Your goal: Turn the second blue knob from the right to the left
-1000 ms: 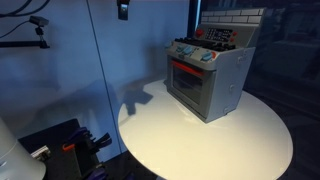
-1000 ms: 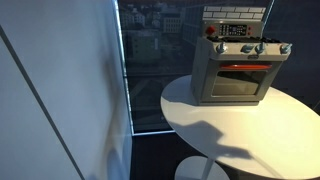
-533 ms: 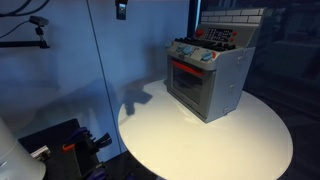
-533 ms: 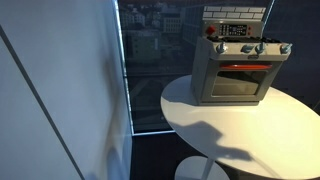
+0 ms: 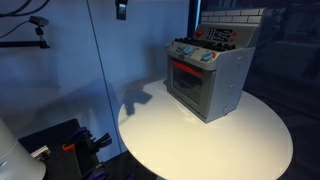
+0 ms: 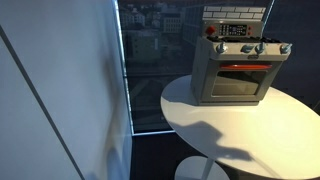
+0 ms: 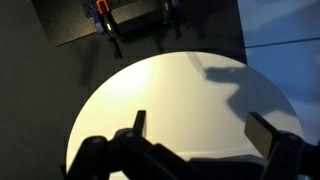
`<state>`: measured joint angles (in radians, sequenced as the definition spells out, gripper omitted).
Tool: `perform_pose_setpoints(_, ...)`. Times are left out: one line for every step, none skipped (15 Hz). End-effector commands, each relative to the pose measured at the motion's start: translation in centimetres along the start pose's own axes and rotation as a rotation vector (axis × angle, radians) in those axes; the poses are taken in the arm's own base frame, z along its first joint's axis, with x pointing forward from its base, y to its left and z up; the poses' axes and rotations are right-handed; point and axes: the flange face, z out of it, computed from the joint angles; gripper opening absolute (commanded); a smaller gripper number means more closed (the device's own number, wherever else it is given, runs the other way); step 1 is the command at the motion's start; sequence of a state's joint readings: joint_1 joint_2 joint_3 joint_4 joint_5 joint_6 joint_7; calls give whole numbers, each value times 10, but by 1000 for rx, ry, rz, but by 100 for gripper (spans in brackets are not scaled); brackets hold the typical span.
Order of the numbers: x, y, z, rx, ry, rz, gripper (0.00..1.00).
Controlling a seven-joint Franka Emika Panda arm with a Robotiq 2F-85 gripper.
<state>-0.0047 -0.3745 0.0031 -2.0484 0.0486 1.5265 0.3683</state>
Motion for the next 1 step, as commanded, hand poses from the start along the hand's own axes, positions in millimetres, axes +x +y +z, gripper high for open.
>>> perform_pose_setpoints(0,0,0,0,-1,0,100)
